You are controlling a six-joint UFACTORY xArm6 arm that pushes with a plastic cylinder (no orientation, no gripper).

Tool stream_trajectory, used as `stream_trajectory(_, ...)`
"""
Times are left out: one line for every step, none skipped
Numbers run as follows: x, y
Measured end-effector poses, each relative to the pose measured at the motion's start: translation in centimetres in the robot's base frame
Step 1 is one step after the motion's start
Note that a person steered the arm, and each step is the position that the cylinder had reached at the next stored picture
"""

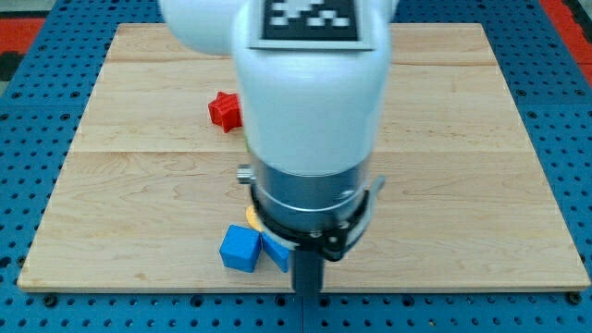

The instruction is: Separate the yellow heart from blue blocks

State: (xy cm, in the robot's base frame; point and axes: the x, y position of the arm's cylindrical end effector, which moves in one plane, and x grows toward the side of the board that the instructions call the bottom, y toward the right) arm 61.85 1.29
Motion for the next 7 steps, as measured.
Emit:
stream_trajectory(-1.0, 0.1)
stream_trajectory(-3.2, -1.3)
stream_trajectory(-5.0, -2.8)
stream_trajectory(-6.5, -5.0)
stream_trajectory(-7.3, -6.5)
stream_trajectory(-9.0, -7.8)
stream_trajectory(-11.8, -8.2)
